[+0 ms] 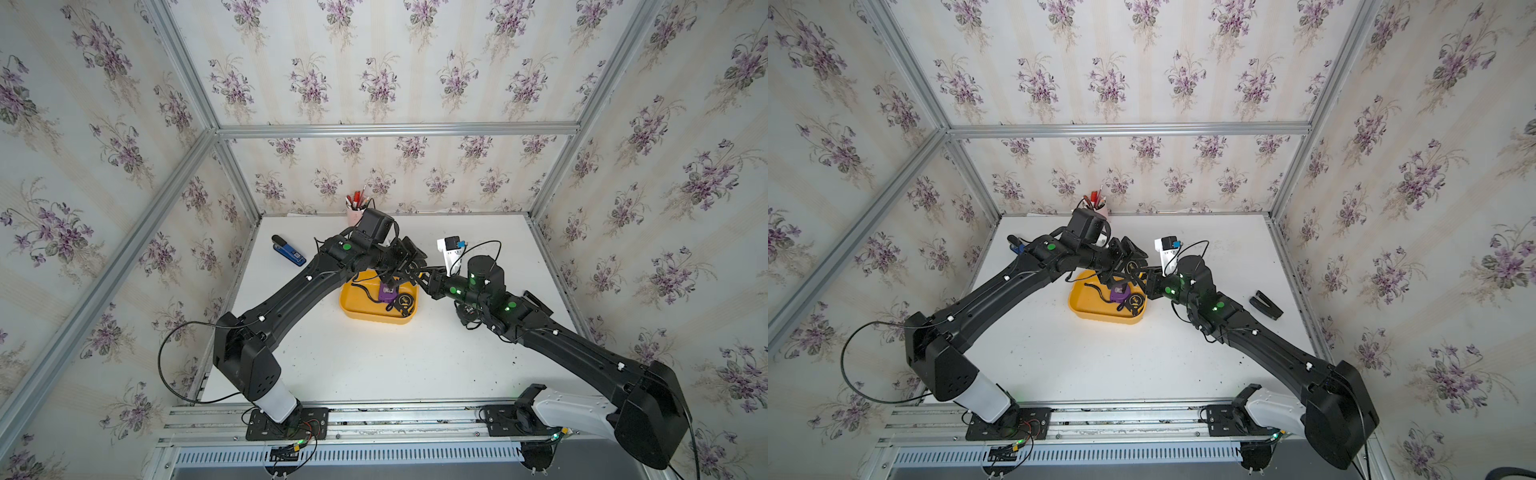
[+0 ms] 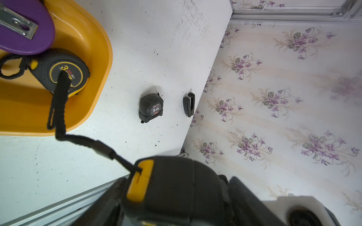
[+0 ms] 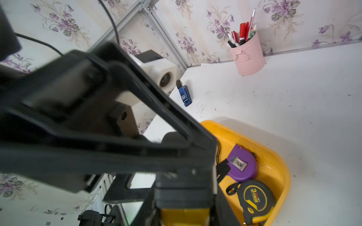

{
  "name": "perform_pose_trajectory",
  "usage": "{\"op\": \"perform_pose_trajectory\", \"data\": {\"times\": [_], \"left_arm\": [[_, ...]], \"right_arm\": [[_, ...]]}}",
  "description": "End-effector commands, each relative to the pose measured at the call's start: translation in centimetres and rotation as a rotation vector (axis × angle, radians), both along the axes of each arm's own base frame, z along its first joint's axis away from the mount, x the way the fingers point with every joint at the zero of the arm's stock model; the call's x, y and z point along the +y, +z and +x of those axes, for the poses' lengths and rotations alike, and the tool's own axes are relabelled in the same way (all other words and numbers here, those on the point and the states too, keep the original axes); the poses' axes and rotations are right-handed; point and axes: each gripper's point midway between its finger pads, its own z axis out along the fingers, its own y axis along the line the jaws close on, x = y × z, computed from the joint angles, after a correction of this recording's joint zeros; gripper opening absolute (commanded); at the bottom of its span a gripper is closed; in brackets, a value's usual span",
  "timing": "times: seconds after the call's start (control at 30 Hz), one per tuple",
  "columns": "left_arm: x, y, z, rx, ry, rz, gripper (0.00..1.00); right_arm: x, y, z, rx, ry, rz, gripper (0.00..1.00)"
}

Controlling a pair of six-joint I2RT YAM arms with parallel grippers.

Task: Take the tape measure out of the storage box
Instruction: Place the tape measure at the center of the board.

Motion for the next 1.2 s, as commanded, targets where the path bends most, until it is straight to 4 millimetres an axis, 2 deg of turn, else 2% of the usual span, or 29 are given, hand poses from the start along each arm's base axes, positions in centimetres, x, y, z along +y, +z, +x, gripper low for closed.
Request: {"op": "perform_pose_trajectory", "data": {"times": [0.0,0.13,0.23,0.3,0.47,0.63,0.77,0.87,1.03,1.17], "left_arm": [[0.3,0.4,0.2,-0.052,-0.023,0.014,1.0],[1.8,-0.7,1.1,-0.095,-0.031,0.071,1.0],[3.4,-2.3,1.7,-0.128,-0.05,0.151,1.0],[4.4,-3.4,2.2,-0.166,-0.082,0.222,1.0],[7.7,-6.4,4.1,-0.246,-0.144,0.492,1.0],[9.5,-7.9,5.8,-0.315,-0.242,0.706,1.0],[10.5,-8.6,6.8,-0.356,-0.32,0.837,1.0],[11.1,-9.0,7.2,-0.372,-0.361,0.922,1.0],[12.1,-10.1,7.9,-0.368,-0.399,1.034,1.0],[12.1,-11.3,8.3,-0.356,-0.441,1.069,1.0]], "right_arm": [[-1.3,0.4,0.2,-0.008,-0.064,-0.015,0.24],[-3.9,-0.2,-0.8,0.012,-0.148,-0.042,0.24],[-5.4,-1.8,-1.8,0.078,-0.182,-0.087,0.24],[-6.0,-3.7,-2.5,0.155,-0.195,-0.124,0.25],[-7.7,-10.1,-4.9,0.417,-0.228,-0.244,0.25],[-10.4,-14.5,-6.9,0.618,-0.285,-0.283,0.25],[-12.9,-17.6,-8.2,0.77,-0.341,-0.241,0.25],[-13.9,-19.0,-8.8,0.835,-0.358,-0.201,0.26],[-14.3,-20.2,-9.2,0.889,-0.362,-0.178,0.26],[-14.5,-21.3,-9.4,0.923,-0.369,-0.196,0.27]]}}
